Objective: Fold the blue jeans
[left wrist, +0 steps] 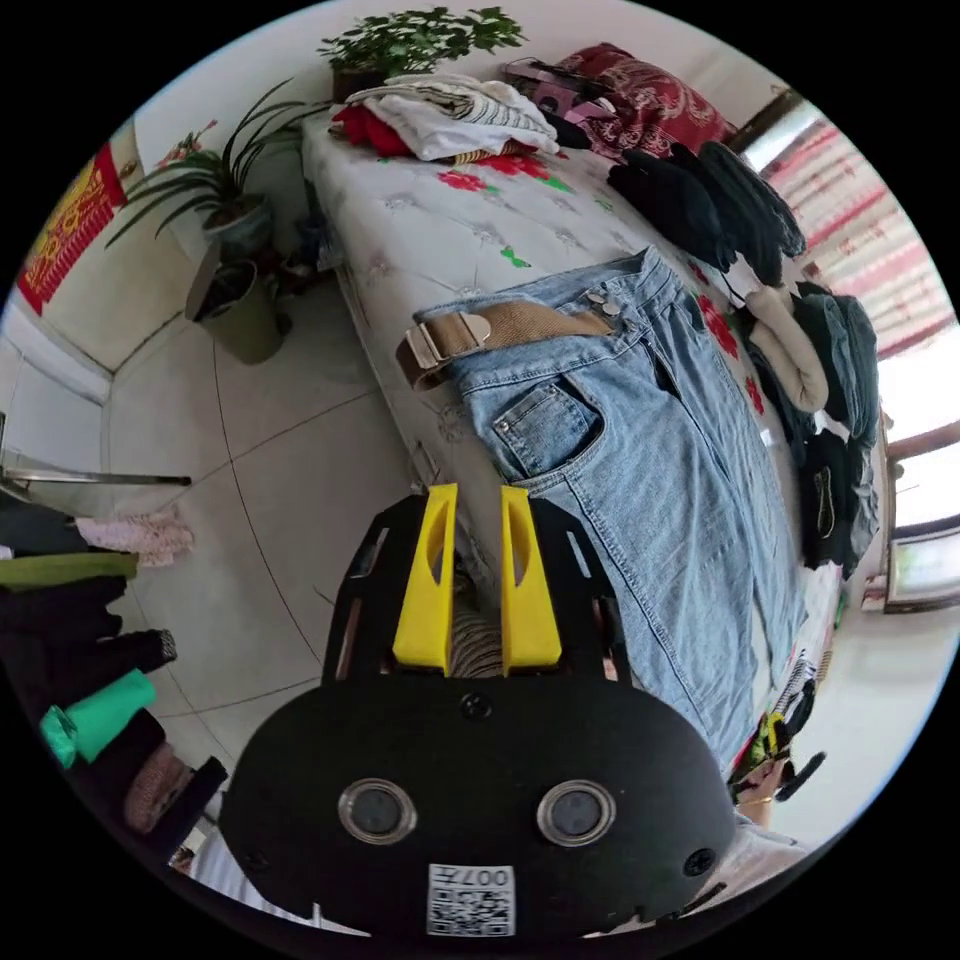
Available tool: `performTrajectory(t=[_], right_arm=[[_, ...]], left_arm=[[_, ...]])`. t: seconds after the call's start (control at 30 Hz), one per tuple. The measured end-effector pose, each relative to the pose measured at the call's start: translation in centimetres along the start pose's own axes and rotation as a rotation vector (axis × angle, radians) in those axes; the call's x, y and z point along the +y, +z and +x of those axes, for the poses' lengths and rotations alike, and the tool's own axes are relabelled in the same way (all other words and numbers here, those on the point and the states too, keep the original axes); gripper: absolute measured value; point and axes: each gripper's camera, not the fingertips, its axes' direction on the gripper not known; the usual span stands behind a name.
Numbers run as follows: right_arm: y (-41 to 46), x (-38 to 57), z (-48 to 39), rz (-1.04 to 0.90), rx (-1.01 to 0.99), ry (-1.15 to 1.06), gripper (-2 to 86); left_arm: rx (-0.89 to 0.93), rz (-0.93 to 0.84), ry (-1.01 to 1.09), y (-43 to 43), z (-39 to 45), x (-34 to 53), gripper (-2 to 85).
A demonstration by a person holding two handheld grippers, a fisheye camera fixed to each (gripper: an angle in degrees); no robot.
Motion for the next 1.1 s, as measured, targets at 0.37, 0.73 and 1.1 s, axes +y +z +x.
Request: performTrajectory(t=[0.37, 0.73, 1.1], right_arm=[[-2.6, 12.9, 3.1, -0.144, 0.33, 0.251, 10.0], [-3.8, 12.6, 3.9, -0.059, 0.089, 0.319, 0.5], [-12.2, 12.5, 8.3, 0.587, -0.586, 0.477, -0.2]], left_arm=[[0.17, -0.126, -0.098, 1.9, -4.8, -4.9, 5.6], [0.703, -0.032, -0.07, -2.9, -10.1, -5.6, -0.9], [0.854, 0.217, 0.111, -9.4, -4.7, -6.9, -0.9]])
